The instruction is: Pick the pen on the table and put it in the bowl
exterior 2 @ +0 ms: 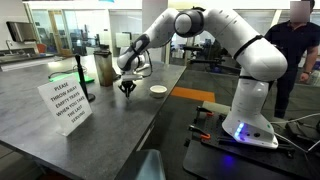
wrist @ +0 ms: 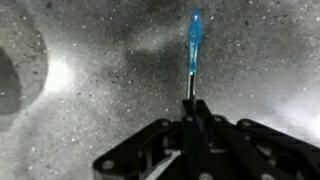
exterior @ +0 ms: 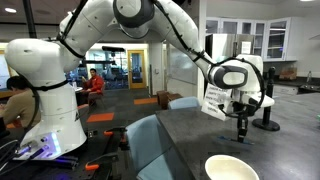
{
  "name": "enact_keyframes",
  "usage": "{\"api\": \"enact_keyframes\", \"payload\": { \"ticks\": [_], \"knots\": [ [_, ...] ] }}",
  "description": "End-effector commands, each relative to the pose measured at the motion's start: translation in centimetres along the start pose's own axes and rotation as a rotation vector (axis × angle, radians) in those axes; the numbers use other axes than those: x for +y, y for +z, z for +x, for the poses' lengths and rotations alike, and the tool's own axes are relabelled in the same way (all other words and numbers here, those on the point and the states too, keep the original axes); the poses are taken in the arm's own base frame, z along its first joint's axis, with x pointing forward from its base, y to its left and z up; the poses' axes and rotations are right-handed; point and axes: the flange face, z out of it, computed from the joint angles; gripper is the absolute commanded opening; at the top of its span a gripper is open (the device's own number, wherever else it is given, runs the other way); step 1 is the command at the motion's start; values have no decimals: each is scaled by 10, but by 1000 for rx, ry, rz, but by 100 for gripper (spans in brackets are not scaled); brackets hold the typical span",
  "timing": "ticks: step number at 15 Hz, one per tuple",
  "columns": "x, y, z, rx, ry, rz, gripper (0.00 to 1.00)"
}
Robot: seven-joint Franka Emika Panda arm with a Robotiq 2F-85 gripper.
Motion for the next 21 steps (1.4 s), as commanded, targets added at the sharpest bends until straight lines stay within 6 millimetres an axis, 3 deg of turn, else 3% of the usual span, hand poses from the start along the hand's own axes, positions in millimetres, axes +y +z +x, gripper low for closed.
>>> {"api": "enact_keyframes", "payload": {
  "ticks": [1, 5, 6, 8, 15, 17, 21],
  "knots": [
    [8, -40, -3, 21, 13, 12, 0],
    [40, -86, 1, 38, 2, 18, 0],
    [46, -91, -1, 44, -2, 8, 26],
    [52, -95, -6, 42, -7, 20, 32],
    [28, -64, -33, 7, -29, -5, 86],
    [24, -52, -36, -7, -34, -15, 97],
    [24, -27, -35, -35, -30, -29, 87]
  ]
}}
